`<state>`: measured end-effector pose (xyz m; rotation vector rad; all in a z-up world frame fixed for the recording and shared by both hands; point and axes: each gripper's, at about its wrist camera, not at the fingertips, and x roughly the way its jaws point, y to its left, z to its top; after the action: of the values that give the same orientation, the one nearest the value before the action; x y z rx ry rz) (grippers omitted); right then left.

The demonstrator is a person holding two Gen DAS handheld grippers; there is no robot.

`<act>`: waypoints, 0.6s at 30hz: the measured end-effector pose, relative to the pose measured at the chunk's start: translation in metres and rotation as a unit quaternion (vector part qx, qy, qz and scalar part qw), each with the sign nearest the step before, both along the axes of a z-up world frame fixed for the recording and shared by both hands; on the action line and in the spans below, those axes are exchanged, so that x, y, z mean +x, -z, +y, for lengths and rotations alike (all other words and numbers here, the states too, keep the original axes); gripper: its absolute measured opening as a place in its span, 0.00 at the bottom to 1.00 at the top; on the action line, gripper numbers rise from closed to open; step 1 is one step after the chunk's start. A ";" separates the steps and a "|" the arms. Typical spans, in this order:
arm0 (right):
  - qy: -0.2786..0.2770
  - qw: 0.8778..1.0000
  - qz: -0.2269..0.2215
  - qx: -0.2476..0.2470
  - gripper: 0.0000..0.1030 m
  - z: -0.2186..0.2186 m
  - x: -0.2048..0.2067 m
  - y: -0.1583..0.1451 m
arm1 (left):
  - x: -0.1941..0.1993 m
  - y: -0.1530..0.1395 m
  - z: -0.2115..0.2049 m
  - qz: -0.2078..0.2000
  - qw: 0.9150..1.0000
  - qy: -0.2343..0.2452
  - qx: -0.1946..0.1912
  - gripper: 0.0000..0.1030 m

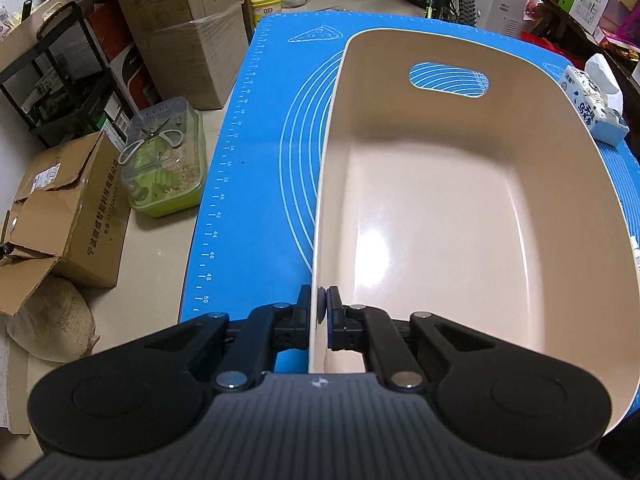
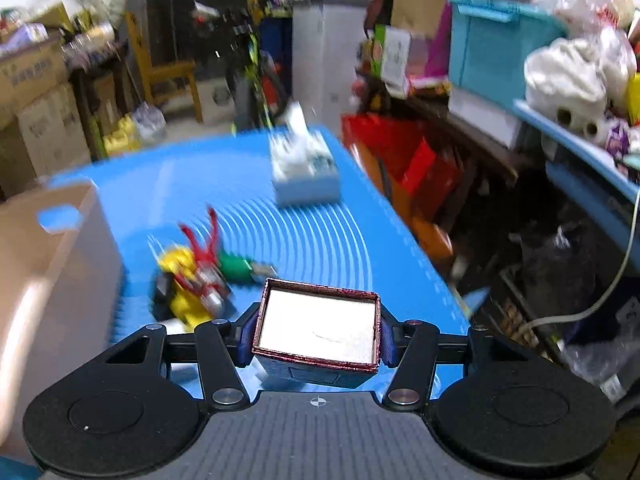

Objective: Organize rigid objects
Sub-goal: 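Carry the pink box into the basket and open the right tool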

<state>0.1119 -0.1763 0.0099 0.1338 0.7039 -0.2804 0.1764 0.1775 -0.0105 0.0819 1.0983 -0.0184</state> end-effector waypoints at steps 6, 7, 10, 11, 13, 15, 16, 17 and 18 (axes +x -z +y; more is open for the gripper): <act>-0.057 0.997 -0.055 0.011 0.59 0.033 0.014 -0.038 | 0.000 0.001 -0.002 -0.001 1.000 0.000 0.006 0.09; -0.071 0.996 -0.060 0.010 0.59 0.041 0.019 -0.042 | 0.000 0.001 -0.003 -0.001 1.000 0.000 0.009 0.09; -0.106 0.992 -0.064 0.000 0.59 0.067 0.033 -0.050 | 0.000 0.001 -0.004 -0.001 1.000 0.000 0.012 0.09; -0.117 0.991 -0.065 -0.001 0.59 0.076 0.037 -0.051 | 0.000 0.001 -0.004 -0.001 1.000 0.000 0.012 0.10; -0.139 0.988 -0.067 0.002 0.59 0.096 0.045 -0.055 | 0.000 0.001 -0.004 -0.002 1.000 0.000 0.012 0.09; -0.159 0.985 -0.069 0.006 0.59 0.113 0.052 -0.057 | 0.000 0.001 -0.004 -0.001 1.000 0.000 0.012 0.09; -0.169 0.983 -0.070 0.006 0.59 0.124 0.055 -0.058 | 0.000 0.001 -0.004 -0.002 1.000 0.000 0.012 0.09; -0.176 0.982 -0.069 0.005 0.59 0.132 0.059 -0.058 | 0.000 0.001 -0.005 -0.002 1.000 0.000 0.012 0.09; -0.184 0.981 -0.068 0.005 0.59 0.140 0.061 -0.057 | 0.000 0.001 -0.005 -0.002 1.000 0.000 0.011 0.09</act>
<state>0.1732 -0.0359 0.0672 0.0306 0.5814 0.0874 0.1763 0.1727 -0.0116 0.1026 1.0956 -0.0060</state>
